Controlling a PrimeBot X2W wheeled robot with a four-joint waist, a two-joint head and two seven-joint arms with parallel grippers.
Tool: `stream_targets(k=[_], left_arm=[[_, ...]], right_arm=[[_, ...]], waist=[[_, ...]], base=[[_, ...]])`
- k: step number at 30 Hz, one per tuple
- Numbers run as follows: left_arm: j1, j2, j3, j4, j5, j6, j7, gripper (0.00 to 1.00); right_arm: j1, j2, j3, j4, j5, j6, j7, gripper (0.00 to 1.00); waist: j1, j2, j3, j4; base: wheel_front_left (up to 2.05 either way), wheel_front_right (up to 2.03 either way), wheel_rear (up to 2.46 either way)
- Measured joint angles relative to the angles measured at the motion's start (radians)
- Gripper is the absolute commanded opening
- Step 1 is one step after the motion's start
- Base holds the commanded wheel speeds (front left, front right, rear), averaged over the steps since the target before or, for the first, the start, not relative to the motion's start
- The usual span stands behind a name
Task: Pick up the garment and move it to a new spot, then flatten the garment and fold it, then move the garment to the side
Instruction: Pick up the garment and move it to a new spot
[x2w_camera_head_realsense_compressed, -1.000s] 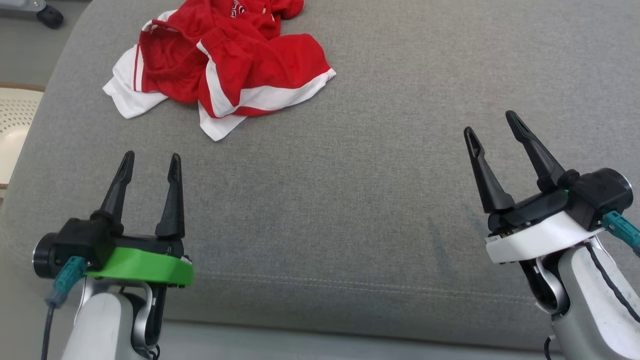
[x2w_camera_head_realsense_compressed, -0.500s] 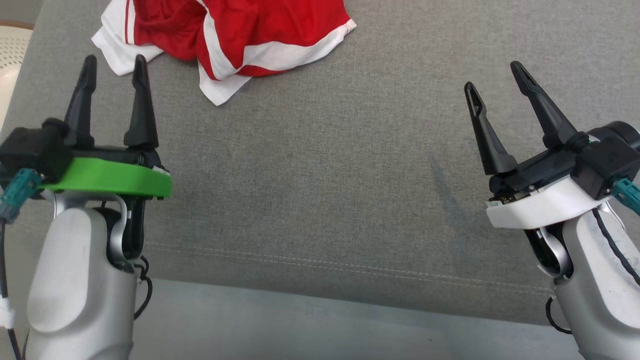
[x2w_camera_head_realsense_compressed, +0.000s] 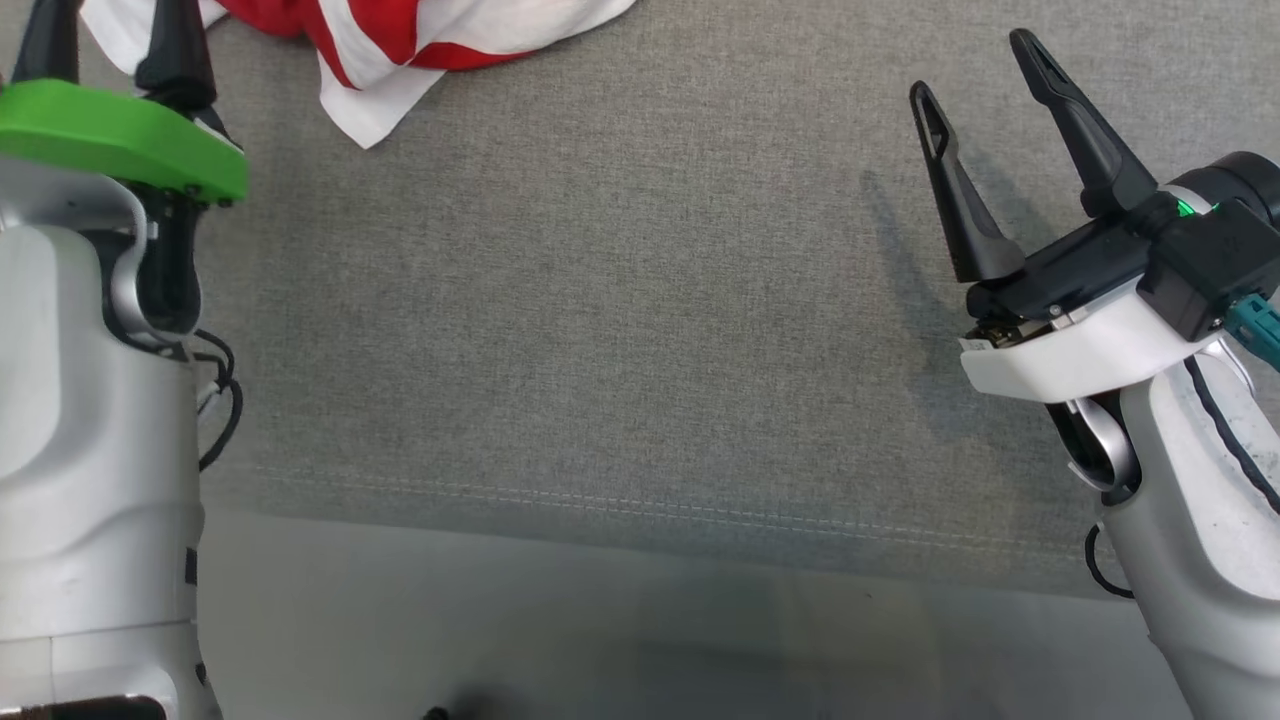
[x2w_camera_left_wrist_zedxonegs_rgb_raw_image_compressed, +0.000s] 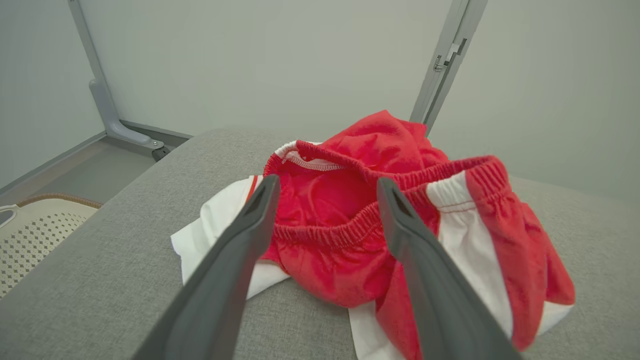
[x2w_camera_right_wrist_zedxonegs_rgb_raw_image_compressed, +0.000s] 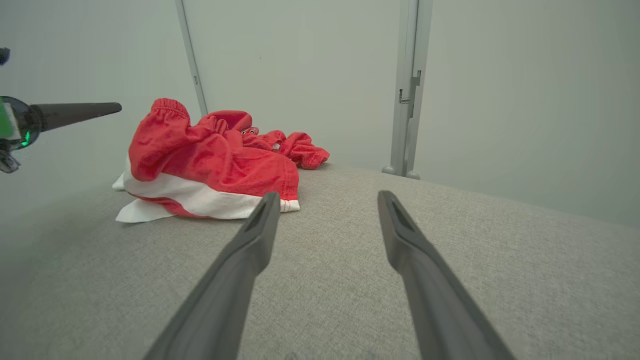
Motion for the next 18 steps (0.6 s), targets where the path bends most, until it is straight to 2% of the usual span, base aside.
stream_targets(k=[4,11,18], left_arm=[[-0.081,0.000,0.044,0.078,-0.063,0.000,0.035,1.00],[-0.180,-0.002,0.027,0.227,-0.100,-0.007,0.115,1.00],[-0.219,0.002,-0.048,0.335,-0.094,-0.015,0.185,1.00]], right_arm=[[-0.021,0.000,0.000,0.007,-0.007,0.000,0.000,1.00],[-0.056,0.000,0.000,0.017,-0.012,0.000,0.000,1.00],[-0.071,0.001,-0.001,0.024,-0.016,0.003,0.000,1.00]], waist=[[0.0000,0.0000,0.041,-0.013],[0.0000,0.0000,0.092,-0.037],[0.0000,0.0000,0.104,-0.046]], base=[[0.00,0.00,0.00],[0.00,0.00,0.00],[0.00,0.00,0.00]])
